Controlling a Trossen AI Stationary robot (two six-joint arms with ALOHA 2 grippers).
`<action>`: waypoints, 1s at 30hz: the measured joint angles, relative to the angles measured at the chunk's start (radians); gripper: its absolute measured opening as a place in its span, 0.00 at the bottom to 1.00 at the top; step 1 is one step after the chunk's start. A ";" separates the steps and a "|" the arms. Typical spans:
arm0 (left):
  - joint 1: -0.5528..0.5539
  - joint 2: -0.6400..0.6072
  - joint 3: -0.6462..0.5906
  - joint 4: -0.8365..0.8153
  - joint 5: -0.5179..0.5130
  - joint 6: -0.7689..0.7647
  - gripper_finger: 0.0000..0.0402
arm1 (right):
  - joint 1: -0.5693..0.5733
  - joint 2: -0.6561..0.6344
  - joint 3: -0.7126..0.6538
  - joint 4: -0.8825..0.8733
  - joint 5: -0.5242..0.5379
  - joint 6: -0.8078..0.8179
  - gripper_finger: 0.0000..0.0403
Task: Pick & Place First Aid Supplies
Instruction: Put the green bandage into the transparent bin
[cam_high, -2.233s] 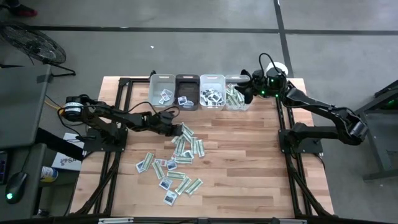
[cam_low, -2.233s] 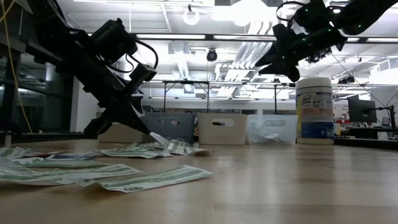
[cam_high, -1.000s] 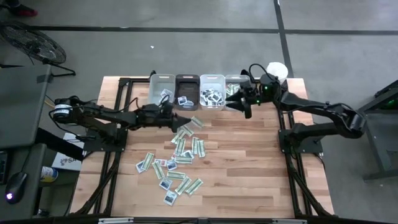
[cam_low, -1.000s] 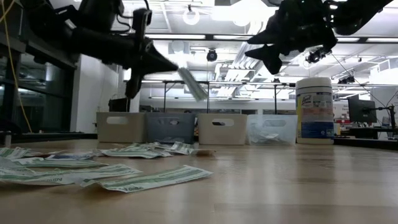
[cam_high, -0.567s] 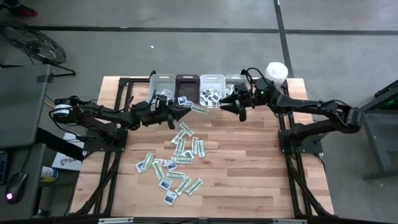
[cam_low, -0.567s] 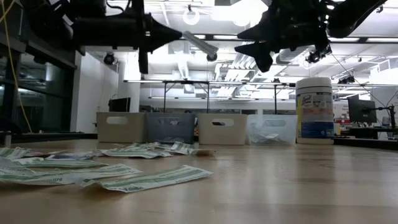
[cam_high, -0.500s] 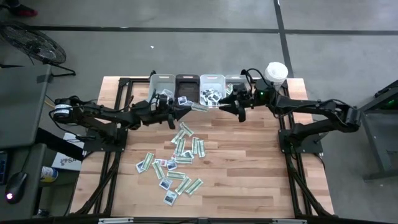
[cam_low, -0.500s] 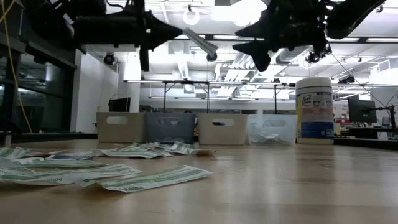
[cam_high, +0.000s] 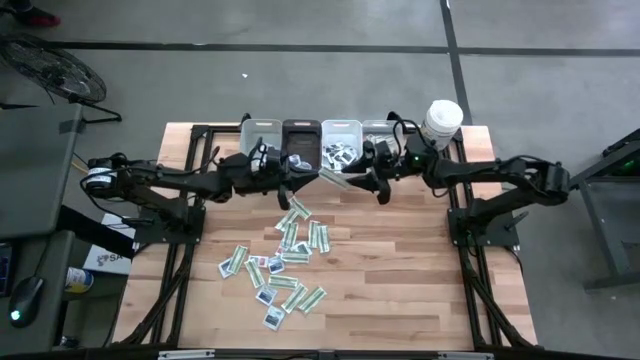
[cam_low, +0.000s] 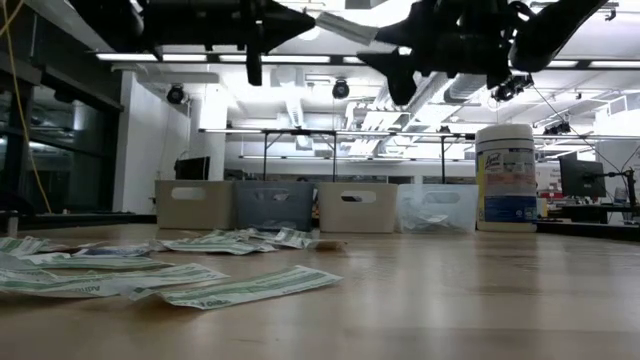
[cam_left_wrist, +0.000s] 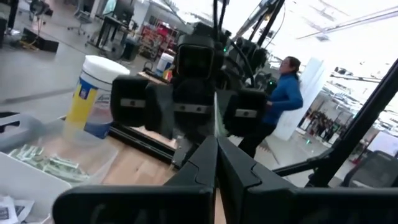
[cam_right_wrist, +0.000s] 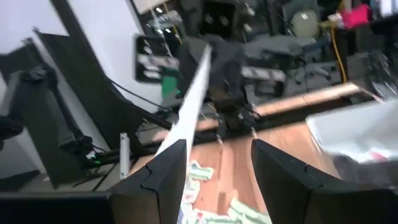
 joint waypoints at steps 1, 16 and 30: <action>0.000 0.000 0.006 -0.007 0.002 0.000 0.00 | 0.005 -0.001 0.000 0.014 -0.002 0.000 0.43; 0.000 0.000 0.006 -0.004 0.015 0.000 0.00 | -0.003 -0.001 0.001 -0.094 -0.138 0.009 0.45; 0.000 0.000 0.006 -0.004 0.015 0.000 0.00 | 0.019 -0.001 0.001 -0.069 -0.055 0.014 0.51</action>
